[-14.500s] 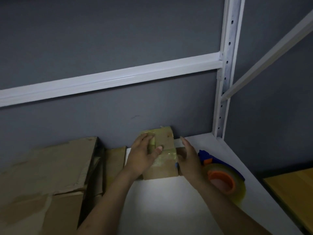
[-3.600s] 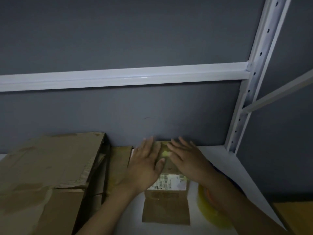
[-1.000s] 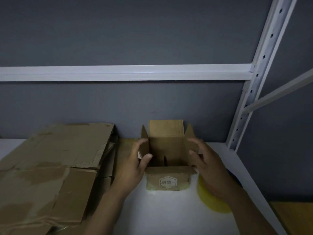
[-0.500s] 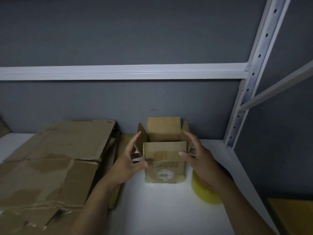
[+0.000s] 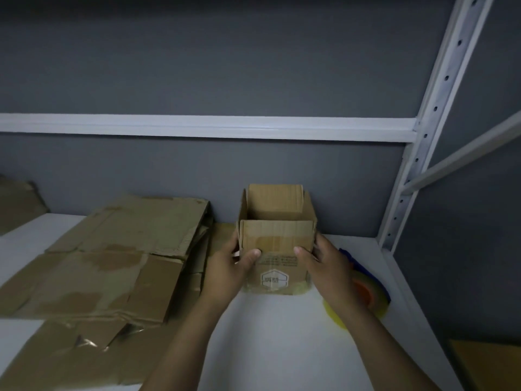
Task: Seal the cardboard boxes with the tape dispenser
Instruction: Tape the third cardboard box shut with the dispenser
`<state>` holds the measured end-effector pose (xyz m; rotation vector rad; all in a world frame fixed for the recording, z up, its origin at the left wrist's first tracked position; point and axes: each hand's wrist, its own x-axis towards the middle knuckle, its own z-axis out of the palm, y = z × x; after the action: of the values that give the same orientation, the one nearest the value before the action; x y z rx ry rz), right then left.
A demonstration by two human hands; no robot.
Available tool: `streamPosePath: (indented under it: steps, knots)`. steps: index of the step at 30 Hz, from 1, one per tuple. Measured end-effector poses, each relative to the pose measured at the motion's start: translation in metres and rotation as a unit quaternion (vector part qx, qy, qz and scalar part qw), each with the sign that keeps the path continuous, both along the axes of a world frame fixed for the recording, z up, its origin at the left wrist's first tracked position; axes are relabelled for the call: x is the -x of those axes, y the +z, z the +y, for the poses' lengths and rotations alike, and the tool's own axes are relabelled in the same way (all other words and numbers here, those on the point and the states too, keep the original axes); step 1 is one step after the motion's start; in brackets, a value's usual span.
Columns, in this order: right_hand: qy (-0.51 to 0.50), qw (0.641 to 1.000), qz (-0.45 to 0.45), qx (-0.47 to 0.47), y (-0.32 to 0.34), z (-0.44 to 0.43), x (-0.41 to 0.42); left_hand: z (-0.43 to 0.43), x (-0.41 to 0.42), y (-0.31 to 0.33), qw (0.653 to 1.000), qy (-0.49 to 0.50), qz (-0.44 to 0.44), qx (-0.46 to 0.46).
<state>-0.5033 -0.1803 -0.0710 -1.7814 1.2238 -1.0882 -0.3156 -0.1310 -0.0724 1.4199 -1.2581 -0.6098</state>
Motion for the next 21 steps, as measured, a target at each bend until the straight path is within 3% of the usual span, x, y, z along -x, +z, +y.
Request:
streamPosePath:
  steps: [8, 14, 21]
  knots:
    - [-0.01, 0.995, -0.024, 0.094, 0.048, 0.075, -0.085, 0.077, -0.082, 0.047, 0.995, 0.024, -0.035, 0.094]
    - [0.02, 0.993, -0.077, 0.087, 0.058, 0.153, -0.201, 0.169, -0.198, 0.066, 0.991, 0.043, -0.087, 0.093]
    - [0.08, 0.994, -0.052, 0.052, 0.06, 0.217, -0.343, 0.262, -0.334, 0.064, 0.986, 0.097, -0.1, 0.09]
